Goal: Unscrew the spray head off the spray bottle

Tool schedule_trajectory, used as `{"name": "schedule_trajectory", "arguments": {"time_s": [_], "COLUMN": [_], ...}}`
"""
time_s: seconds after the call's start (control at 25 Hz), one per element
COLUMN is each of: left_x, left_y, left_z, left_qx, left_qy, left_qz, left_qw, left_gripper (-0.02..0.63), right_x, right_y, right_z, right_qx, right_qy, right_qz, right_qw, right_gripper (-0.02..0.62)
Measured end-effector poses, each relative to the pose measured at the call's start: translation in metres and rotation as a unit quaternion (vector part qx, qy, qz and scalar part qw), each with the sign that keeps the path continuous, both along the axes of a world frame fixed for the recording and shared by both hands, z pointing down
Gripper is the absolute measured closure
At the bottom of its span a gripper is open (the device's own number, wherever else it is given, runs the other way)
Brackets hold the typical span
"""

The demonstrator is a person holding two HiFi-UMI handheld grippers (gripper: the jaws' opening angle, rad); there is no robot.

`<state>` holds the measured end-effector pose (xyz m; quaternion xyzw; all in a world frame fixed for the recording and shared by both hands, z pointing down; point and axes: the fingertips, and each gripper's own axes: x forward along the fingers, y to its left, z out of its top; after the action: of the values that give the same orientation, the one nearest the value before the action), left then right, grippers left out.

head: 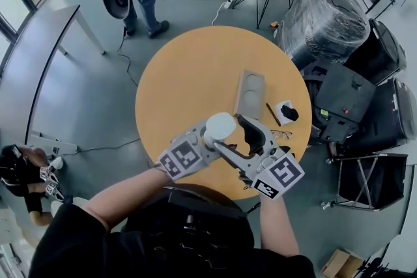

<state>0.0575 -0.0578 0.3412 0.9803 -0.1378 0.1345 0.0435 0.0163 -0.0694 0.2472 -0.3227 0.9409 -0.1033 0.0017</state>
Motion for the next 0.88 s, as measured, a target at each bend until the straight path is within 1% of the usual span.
{"name": "schedule_trajectory", "arguments": {"time_s": [0.12,0.2,0.28,0.36,0.4,0.44,0.48,0.6,0.76,0.88], "left_x": [0.001,0.003,0.005,0.006,0.006,0.006,0.006,0.007,0.008,0.009], "left_y": [-0.014,-0.018,-0.02,-0.021,-0.021,-0.02,-0.018,-0.009,0.01,0.026], "left_z": [-0.001,-0.003,-0.003,-0.001,0.0,0.001,0.001,-0.001,-0.007,-0.012], "left_qx": [0.01,0.021,0.031,0.033,0.031,0.028,0.026,0.026,0.021,0.01], "left_qy": [-0.005,-0.013,-0.022,-0.029,-0.03,-0.031,-0.03,-0.022,0.001,0.02], "left_qz": [-0.045,-0.065,-0.079,-0.088,-0.089,-0.086,-0.08,-0.046,0.026,0.087], "left_qw": [0.9989,0.9976,0.9961,0.9952,0.9951,0.9954,0.996,0.9983,0.9995,0.9959], "left_gripper": [0.318,0.318,0.318,0.318,0.318,0.318,0.318,0.321,0.324,0.324], "right_x": [-0.006,-0.013,-0.015,-0.014,-0.014,-0.015,-0.017,-0.021,-0.027,-0.031], "right_y": [-0.005,-0.006,-0.01,-0.014,-0.014,-0.012,-0.011,-0.002,0.012,0.023], "right_z": [0.014,0.018,0.02,0.021,0.021,0.02,0.02,0.016,0.01,0.006], "right_qx": [-0.029,-0.04,-0.045,-0.044,-0.042,-0.039,-0.035,-0.023,-0.011,-0.005], "right_qy": [0.014,0.024,0.038,0.052,0.056,0.058,0.059,0.054,0.051,0.045], "right_qz": [0.025,0.033,0.054,0.072,0.073,0.071,0.065,0.025,-0.056,-0.12], "right_qw": [0.999,0.998,0.997,0.995,0.995,0.995,0.996,0.998,0.997,0.992], "right_gripper": [0.236,0.236,0.24,0.283,0.287,0.326,0.354,0.357,0.359,0.359]}}
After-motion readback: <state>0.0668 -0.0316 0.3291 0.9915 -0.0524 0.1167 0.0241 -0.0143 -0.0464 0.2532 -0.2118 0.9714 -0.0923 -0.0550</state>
